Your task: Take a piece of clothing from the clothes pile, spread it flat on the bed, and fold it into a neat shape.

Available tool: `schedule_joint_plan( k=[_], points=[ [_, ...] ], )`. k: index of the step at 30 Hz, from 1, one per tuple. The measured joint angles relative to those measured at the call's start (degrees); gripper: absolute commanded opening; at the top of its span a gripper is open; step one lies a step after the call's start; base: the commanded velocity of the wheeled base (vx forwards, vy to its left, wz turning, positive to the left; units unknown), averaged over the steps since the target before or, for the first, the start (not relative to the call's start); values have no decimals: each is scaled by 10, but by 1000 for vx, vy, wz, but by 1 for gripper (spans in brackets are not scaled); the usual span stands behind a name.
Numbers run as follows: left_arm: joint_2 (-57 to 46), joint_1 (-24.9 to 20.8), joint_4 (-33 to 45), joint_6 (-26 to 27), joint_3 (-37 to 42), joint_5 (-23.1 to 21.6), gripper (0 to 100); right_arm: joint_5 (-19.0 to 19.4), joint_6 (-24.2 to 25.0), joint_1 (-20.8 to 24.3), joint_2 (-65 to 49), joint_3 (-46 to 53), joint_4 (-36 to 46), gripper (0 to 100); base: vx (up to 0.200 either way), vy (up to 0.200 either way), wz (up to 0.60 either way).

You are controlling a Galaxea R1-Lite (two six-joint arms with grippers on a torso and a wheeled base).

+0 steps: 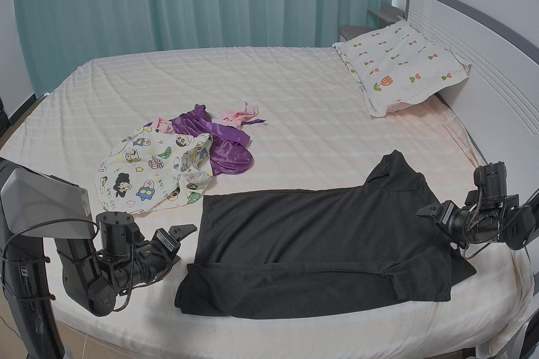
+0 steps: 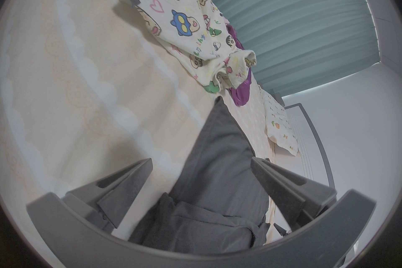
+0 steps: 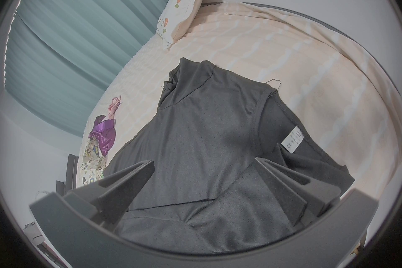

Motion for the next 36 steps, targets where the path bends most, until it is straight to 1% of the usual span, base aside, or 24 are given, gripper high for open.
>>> schedule_joint_plan(
  k=[5, 8, 13, 15, 18, 22, 25, 29, 31, 33, 36],
  points=[
    [-4, -3, 0, 0, 1, 2, 100, 0, 0, 0, 0, 0, -1, 100, 0, -200, 0],
    [-8, -5, 0, 2, 2, 13, 100, 0, 0, 0, 0, 0, -1, 100, 0, -200, 0],
    [-27, -3, -5, 6, -1, 45, 100, 0, 0, 0, 0, 0, -1, 100, 0, 0, 0],
    [-39, 0, -5, 20, -3, 50, 100, 0, 0, 0, 0, 0, -1, 100, 0, 0, 0],
    [-51, 5, -2, 56, -8, 54, 100, 0, 0, 1, -4, 0, 1, 100, 0, 0, 0],
    [-57, 8, 23, 108, -39, 55, 100, 0, 0, 3, -10, 1, 2, 100, 0, 0, 0],
    [-55, 13, 76, 133, -80, 56, 100, 1, 0, 4, -14, 3, 2, 100, 0, 0, 0],
    [-49, 22, 180, 167, -157, 53, 100, 1, 0, 5, -17, 5, 2, 100, 0, 0, 0],
    [-43, 33, 248, 200, -207, 51, 100, 5, 0, 5, -18, 7, 1, 100, 0, 0, 0],
    [-36, 43, 296, 235, -248, 49, 100, 13, -1, 4, -18, 8, 1, 100, 0, 0, 0],
    [-23, 57, 347, 281, -301, 47, 100, 34, -5, -1, -18, 10, 0, 100, 0, 0, 0]
  ],
)
